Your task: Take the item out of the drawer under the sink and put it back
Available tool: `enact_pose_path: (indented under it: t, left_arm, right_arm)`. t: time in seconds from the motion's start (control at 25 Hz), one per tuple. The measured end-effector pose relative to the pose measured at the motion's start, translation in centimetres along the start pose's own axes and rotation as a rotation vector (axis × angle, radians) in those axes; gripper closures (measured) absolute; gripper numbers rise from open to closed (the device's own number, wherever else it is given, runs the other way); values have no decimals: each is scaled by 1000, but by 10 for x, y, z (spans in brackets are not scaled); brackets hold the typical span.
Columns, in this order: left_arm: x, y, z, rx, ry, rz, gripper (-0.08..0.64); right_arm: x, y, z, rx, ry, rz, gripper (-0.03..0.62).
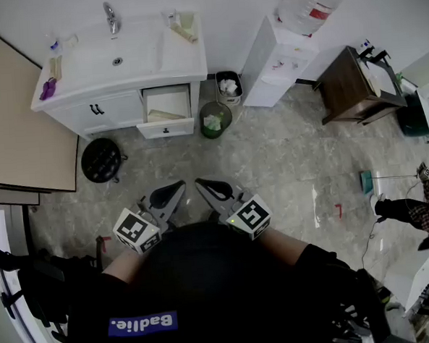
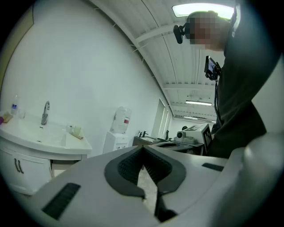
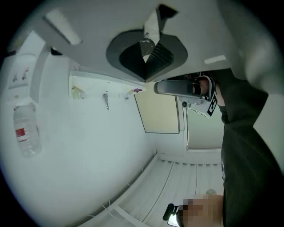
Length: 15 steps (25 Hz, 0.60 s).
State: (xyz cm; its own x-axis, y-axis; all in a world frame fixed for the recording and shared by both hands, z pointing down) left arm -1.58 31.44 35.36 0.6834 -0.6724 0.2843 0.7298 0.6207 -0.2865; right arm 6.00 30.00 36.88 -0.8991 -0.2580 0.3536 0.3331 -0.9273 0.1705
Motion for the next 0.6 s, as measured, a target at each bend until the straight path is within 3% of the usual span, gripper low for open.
enact_pose_path:
  t: [0.6]
  left_arm:
    - [-3,10,9,8,-2,-8,554]
  right_arm:
    - [-6,-6,4,-2,12,-26,591]
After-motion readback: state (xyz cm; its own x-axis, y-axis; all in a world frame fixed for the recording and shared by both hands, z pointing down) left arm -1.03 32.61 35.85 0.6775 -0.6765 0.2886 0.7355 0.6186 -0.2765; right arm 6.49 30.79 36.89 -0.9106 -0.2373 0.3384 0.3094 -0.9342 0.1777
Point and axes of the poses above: the fingertips, and each gripper's own axes: x forward along the fingers, y to its right, z out of its underside, the point moved 3 cm from there along -x, backward along the fingers, and after that the axes turned 11 degrees about -y, right-handed, at the moved point
